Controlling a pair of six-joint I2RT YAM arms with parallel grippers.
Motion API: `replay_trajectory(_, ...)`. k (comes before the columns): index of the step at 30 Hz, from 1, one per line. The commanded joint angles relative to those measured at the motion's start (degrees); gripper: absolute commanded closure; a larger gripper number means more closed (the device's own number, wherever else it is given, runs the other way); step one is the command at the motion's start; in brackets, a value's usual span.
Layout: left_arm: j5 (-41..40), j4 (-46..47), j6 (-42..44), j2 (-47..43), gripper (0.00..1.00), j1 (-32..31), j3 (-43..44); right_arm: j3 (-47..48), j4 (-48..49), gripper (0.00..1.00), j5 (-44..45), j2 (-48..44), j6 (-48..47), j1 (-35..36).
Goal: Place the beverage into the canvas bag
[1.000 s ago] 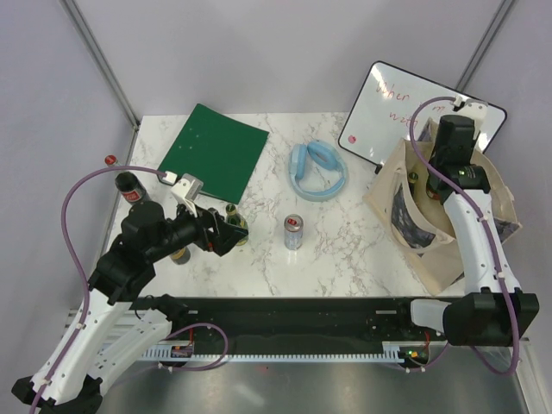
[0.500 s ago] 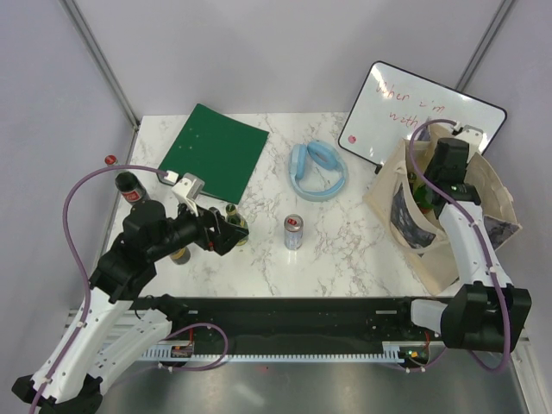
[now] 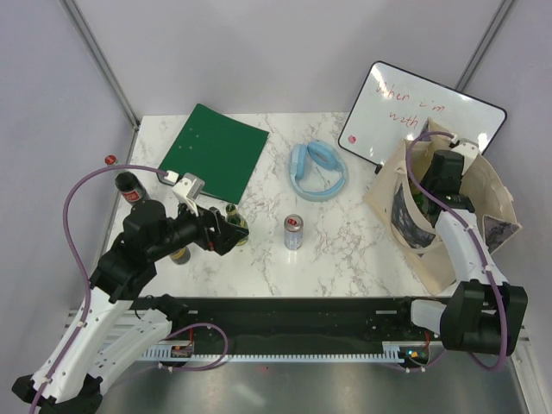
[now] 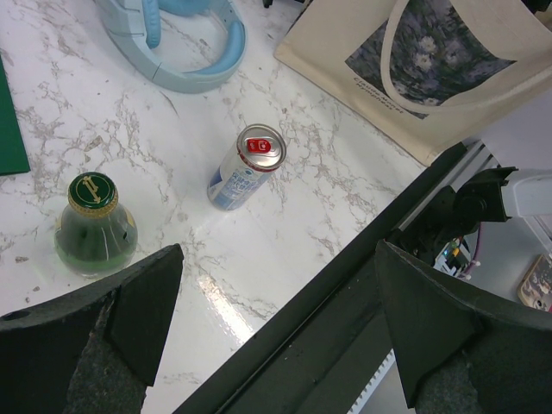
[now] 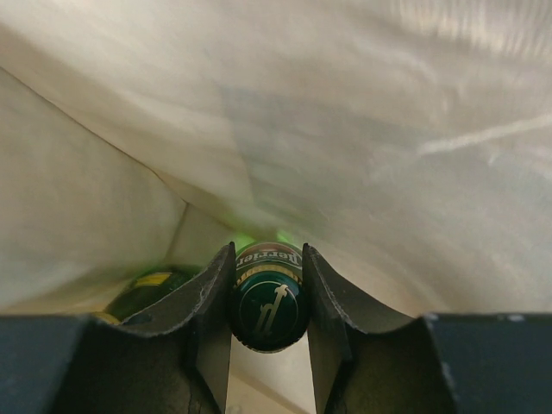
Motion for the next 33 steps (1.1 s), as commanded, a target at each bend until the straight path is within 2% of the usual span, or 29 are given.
replay_trajectory(1, 0.06, 2.14, 0.04, -0.26, 0.01, 0.16, -0.51, 0.04, 8.12, 0.83, 0.57, -1.89, 2.24, -1.03)
replay_trajectory(10, -0.03, 2.14, -0.14, -0.26, 0.01, 0.16, -0.59, 1.26, 5.48, 0.61, -0.92, 0.22, 3.3, -2.09)
replay_trajectory(17, -0.55, 1.88, -0.23, -0.88, 0.01, 0.16, -0.86, 5.75, -2.15, 0.46, -0.4, 2.42, 4.53, -2.09)
replay_trajectory(28, -3.36, 0.38, -1.45, 0.0, 0.01, 0.16, 0.46, 16.55, -18.14, 0.31, -1.45, 0.84, 5.32, -2.18)
replay_trajectory(33, -9.33, -1.28, -4.53, 1.76, 0.01, 0.16, 1.51, 23.75, -25.62, 0.29, -2.07, 0.14, 6.46, -2.09)
